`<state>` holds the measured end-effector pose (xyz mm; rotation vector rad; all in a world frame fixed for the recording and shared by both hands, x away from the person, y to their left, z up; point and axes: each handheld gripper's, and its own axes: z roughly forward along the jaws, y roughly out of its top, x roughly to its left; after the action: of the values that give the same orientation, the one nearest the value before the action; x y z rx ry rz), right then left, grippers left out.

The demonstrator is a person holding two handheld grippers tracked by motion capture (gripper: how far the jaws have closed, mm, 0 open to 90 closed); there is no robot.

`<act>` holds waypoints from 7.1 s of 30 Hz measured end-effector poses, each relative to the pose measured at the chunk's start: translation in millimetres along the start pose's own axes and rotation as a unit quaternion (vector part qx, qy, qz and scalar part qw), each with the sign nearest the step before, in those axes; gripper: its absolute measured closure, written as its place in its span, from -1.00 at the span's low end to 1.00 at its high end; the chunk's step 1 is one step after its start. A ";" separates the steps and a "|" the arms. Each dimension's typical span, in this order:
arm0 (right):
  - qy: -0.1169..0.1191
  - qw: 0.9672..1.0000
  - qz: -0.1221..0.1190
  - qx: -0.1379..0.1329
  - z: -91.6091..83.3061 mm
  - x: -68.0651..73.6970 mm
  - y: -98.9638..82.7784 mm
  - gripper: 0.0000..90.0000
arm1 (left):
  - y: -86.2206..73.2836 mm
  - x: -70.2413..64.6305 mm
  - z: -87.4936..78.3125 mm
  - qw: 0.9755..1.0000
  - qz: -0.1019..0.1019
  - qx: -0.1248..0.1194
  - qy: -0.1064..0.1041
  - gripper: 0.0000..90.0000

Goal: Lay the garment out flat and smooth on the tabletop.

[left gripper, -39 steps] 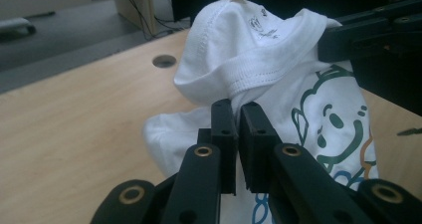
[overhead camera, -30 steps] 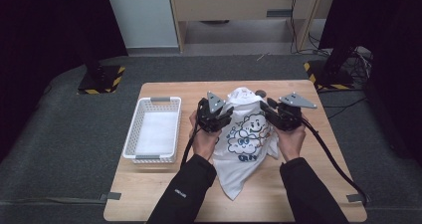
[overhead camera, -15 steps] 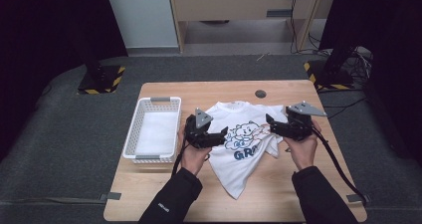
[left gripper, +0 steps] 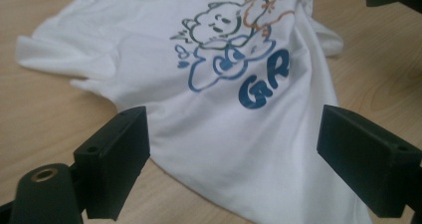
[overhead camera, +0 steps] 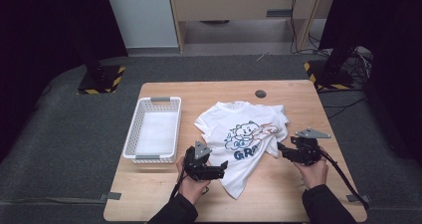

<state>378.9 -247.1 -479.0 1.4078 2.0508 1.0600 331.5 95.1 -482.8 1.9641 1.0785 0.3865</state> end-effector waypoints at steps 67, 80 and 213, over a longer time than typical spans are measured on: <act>0.020 0.999 0.015 0.046 -16.2 -37.5 -38.1 0.55 | -39.3 -14.5 22.8 0.991 0.050 0.119 0.027 -0.86; 0.081 0.994 -0.020 0.065 -37.7 -21.7 -45.5 0.93 | -39.4 -1.9 10.9 0.986 0.069 0.148 0.047 -0.91; -0.003 0.996 -0.039 0.083 36.6 11.2 -43.5 -0.99 | 47.5 46.1 2.3 0.999 -0.039 0.024 0.028 -0.89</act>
<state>375.0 -232.4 -534.9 1.3941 2.2128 0.8695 385.6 117.8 -452.1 1.9566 1.2076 0.3786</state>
